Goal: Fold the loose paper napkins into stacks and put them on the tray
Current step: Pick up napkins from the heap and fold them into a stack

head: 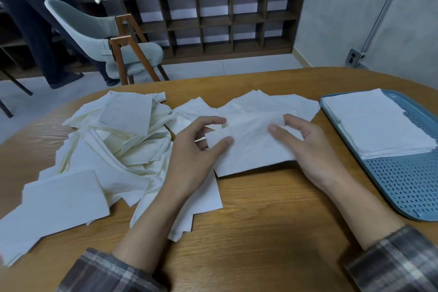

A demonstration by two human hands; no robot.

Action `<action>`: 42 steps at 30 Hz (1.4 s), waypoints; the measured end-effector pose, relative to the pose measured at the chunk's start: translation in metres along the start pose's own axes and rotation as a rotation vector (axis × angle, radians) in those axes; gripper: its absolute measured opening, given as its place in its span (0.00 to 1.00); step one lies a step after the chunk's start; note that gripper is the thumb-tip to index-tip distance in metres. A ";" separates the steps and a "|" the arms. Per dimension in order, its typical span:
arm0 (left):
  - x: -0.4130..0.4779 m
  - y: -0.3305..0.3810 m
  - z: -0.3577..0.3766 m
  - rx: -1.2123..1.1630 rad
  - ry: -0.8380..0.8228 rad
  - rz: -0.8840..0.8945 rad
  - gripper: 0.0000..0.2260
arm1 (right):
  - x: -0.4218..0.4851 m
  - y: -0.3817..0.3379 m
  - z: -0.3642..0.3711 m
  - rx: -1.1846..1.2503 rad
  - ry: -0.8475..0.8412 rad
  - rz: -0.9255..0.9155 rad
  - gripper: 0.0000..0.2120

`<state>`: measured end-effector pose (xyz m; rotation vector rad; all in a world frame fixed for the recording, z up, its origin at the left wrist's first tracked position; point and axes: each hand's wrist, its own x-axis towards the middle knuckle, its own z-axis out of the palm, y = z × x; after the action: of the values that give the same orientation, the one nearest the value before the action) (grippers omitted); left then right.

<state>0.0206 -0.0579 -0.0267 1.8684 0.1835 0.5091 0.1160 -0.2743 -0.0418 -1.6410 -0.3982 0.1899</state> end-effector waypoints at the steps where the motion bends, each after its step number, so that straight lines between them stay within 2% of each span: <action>1: 0.000 0.002 -0.001 -0.065 0.007 -0.030 0.12 | -0.002 -0.004 0.002 0.056 -0.016 0.009 0.07; 2: 0.000 0.003 -0.001 -0.107 0.017 -0.051 0.12 | -0.003 -0.007 0.003 0.091 -0.044 0.005 0.05; 6: -0.002 0.003 0.002 -0.178 0.021 -0.108 0.12 | -0.008 -0.011 0.008 0.082 -0.145 -0.021 0.16; 10: -0.004 0.005 0.007 -0.187 0.008 -0.124 0.13 | -0.007 -0.011 0.009 0.076 -0.151 -0.017 0.20; 18: -0.006 0.002 0.009 -0.127 0.006 -0.107 0.13 | -0.007 -0.012 0.011 0.089 -0.081 -0.031 0.15; 21: -0.004 0.002 0.010 -0.106 0.006 -0.120 0.15 | -0.005 -0.013 0.010 0.178 -0.057 -0.037 0.19; 26: -0.004 0.002 0.012 -0.114 -0.023 -0.144 0.16 | -0.006 -0.020 0.007 0.458 -0.061 0.008 0.26; 29: -0.004 0.006 0.011 -0.230 -0.173 -0.214 0.15 | -0.006 -0.021 0.006 0.496 -0.065 0.036 0.27; 31: -0.006 0.010 0.011 -0.375 -0.266 -0.272 0.12 | -0.006 -0.019 0.006 0.460 -0.055 0.039 0.27; 32: -0.006 0.012 0.011 -0.417 -0.282 -0.284 0.11 | -0.007 -0.018 0.007 0.359 -0.042 0.009 0.27; 35: -0.007 0.010 0.012 -0.351 -0.225 -0.238 0.14 | -0.009 -0.014 0.007 -0.210 0.002 -0.148 0.23; 36: -0.006 0.006 0.012 -0.288 -0.192 -0.216 0.17 | -0.009 -0.013 0.007 -0.301 -0.001 -0.175 0.22; 38: -0.006 0.001 0.012 -0.193 -0.148 -0.176 0.22 | -0.009 -0.012 0.006 -0.299 -0.018 -0.167 0.21; 42: -0.004 -0.006 0.009 -0.157 -0.103 -0.122 0.24 | -0.007 -0.012 0.004 -0.122 -0.094 -0.125 0.21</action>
<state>0.0216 -0.0645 -0.0355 1.7139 0.1830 0.3329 0.1059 -0.2724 -0.0308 -1.7242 -0.5923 0.1513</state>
